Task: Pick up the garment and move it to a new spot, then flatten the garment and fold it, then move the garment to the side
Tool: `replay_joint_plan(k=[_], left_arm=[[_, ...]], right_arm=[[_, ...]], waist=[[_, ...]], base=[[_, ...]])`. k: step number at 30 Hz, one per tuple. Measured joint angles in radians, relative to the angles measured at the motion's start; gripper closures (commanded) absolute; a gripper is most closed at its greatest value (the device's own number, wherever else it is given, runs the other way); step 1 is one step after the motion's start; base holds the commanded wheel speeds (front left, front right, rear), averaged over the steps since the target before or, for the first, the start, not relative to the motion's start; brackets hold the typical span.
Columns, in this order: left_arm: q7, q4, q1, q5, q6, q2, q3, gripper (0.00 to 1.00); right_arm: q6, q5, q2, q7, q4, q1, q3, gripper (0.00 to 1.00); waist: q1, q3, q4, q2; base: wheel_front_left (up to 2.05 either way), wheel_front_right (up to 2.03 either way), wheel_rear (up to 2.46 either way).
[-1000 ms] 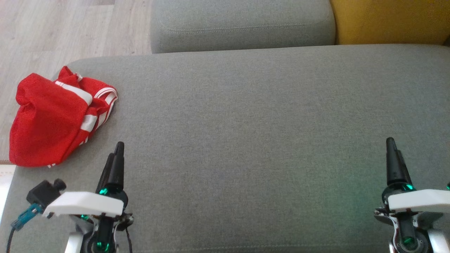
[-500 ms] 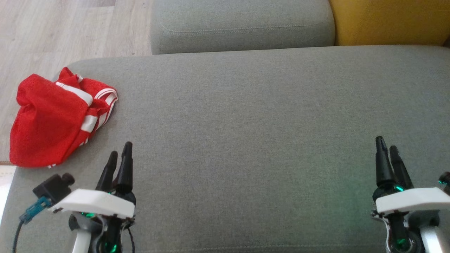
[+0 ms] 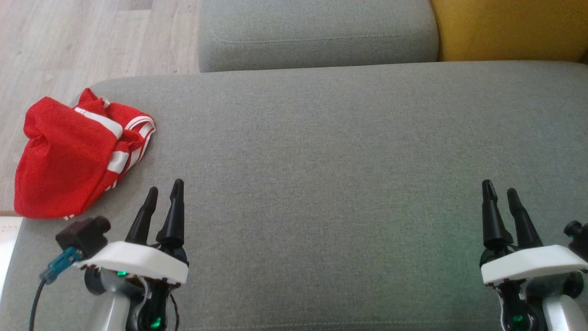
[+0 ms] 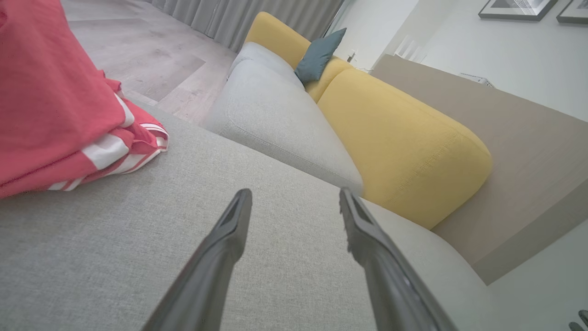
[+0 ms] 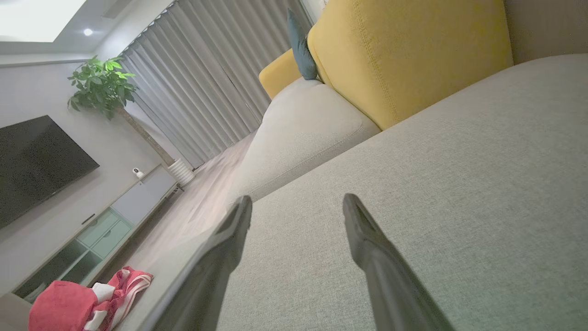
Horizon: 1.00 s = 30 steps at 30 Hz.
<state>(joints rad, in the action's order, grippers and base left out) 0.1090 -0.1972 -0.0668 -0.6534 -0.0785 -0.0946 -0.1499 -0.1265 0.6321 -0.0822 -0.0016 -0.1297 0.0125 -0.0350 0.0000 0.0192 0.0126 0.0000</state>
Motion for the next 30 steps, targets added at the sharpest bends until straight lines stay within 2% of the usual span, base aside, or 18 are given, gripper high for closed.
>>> replay_joint_plan(k=[15, 30], left_arm=[[0.043, -0.007, 0.001, 0.157, 0.031, -0.004, -0.008, 0.00], [0.081, -0.037, 0.002, 0.298, 0.030, -0.004, -0.029, 0.00]], right_arm=[[0.000, -0.170, -0.008, -0.012, 0.016, 0.006, 0.040, 0.00], [0.000, -0.316, -0.008, -0.025, 0.021, 0.024, 0.055, 0.00]], waist=[[0.0000, 0.001, 0.004, 0.0000], [0.0000, 0.001, 0.017, 0.0000]], base=[[0.00, 0.00, 0.00], [0.00, 0.00, 0.00]])
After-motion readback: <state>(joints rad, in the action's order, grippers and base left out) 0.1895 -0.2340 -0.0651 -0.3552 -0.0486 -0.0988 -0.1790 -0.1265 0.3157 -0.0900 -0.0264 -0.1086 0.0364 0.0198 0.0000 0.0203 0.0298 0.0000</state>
